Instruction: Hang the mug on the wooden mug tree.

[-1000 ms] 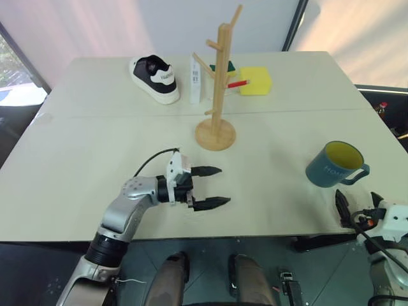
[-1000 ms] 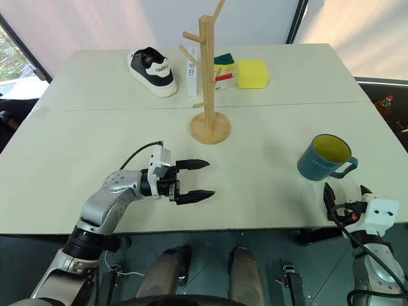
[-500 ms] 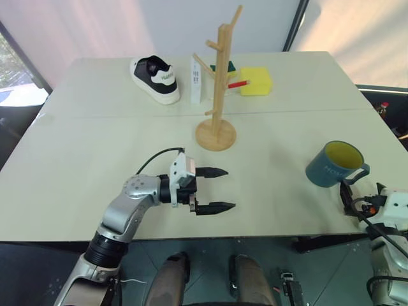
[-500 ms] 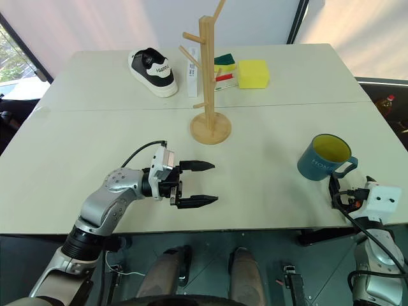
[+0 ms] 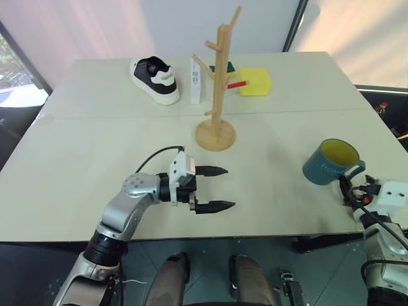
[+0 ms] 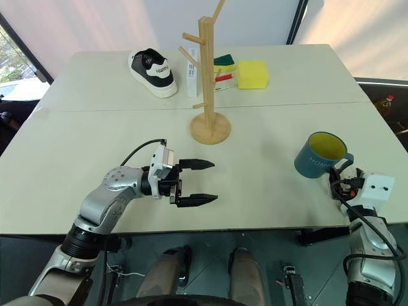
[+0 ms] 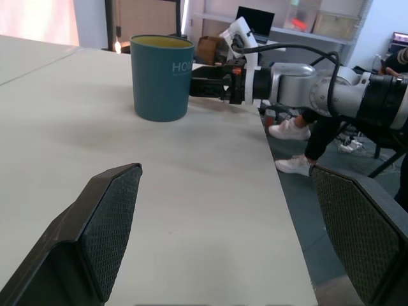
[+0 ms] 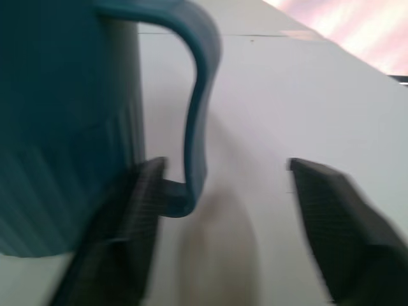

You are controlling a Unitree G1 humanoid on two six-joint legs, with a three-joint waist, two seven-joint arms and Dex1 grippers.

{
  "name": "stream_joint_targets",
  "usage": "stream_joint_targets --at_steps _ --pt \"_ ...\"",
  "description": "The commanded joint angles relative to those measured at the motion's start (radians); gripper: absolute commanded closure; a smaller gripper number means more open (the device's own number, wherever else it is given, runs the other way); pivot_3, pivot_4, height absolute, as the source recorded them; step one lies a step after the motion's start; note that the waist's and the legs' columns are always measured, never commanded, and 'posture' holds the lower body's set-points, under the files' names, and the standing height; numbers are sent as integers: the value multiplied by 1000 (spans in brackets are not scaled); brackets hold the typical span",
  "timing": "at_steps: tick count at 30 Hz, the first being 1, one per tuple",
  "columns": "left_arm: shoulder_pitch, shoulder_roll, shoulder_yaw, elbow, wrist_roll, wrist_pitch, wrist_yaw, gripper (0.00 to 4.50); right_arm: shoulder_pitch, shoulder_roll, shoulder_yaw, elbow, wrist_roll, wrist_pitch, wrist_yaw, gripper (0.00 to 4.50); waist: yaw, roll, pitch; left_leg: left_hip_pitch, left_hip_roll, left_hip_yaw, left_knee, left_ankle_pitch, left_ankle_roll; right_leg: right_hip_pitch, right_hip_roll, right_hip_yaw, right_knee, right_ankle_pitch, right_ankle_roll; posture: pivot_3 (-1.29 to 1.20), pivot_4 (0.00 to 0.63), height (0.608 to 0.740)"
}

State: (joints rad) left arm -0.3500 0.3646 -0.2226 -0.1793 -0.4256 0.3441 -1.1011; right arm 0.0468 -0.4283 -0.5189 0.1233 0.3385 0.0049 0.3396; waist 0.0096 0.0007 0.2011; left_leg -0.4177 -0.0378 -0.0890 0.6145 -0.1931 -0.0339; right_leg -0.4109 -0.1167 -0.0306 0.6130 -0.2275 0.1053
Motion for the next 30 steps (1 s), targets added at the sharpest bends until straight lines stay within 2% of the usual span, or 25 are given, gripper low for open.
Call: stream_joint_targets --at_steps 1,2,3,10,14,17,20,22,25,26,30 --pt "1 6 3 -35 -10 -10 8 0 -15 -18 -5 -20 21 1 18 3526 1 0 0 0 0 0 0 0 0 0 0 0 0 0 0 0 150 740" --pt "4 7 4 -38 -11 -10 11 0 -17 -16 -2 -25 21 5 21 4154 1 0 0 0 0 0 0 0 0 0 0 0 0 0 0 0 150 740" --pt "6 8 4 -40 -11 -10 13 0 -18 -15 0 -31 22 9 24 4480 1 0 0 0 0 0 0 0 0 0 0 0 0 0 0 0 150 740" --pt "19 27 23 -35 -10 -19 27 0 4 -39 58 -151 -18 32 47 4480 -3 0 0 0 0 0 0 0 0 0 0 0 0 0 0 0 150 740" --pt "9 43 75 21 -1 -49 57 0 -18 -135 167 -329 -97 58 107 4480 -4 0 0 0 0 0 0 0 0 0 0 0 0 0 0 0 150 740" --pt "4 73 137 78 -4 -77 65 0 -161 -255 279 -465 -122 139 190 4480 -26 2 1 1 0 1 0 0 0 -1 0 1 1 0 0 0 150 740" --pt "-6 89 168 111 -11 -92 65 0 -265 -311 337 -480 -134 197 230 4480 -21 0 1 2 1 0 0 0 0 0 0 -1 1 0 0 0 150 740" --pt "-29 84 233 130 -58 -85 81 0 -434 -346 418 -425 -163 256 276 4480 -15 -3 1 2 2 -1 -1 0 0 1 1 -2 0 0 0 0 150 740" --pt "-49 80 289 136 -103 -69 96 0 -611 -349 498 -335 -190 299 324 4480 -18 -4 2 -5 0 0 0 0 0 -5 -1 -2 0 1 -2 0 150 740" --pt "-51 81 299 135 -111 -64 99 0 -649 -343 515 -309 -194 305 337 4480 -18 -4 2 -7 0 0 1 0 0 -6 -1 -1 0 3 -4 0 150 740" --pt "-39 88 337 109 -134 -58 123 0 -787 -310 568 -125 -227 248 380 4480 -20 -5 2 -9 -1 1 0 0 0 -8 -2 0 0 4 4 0 150 740"
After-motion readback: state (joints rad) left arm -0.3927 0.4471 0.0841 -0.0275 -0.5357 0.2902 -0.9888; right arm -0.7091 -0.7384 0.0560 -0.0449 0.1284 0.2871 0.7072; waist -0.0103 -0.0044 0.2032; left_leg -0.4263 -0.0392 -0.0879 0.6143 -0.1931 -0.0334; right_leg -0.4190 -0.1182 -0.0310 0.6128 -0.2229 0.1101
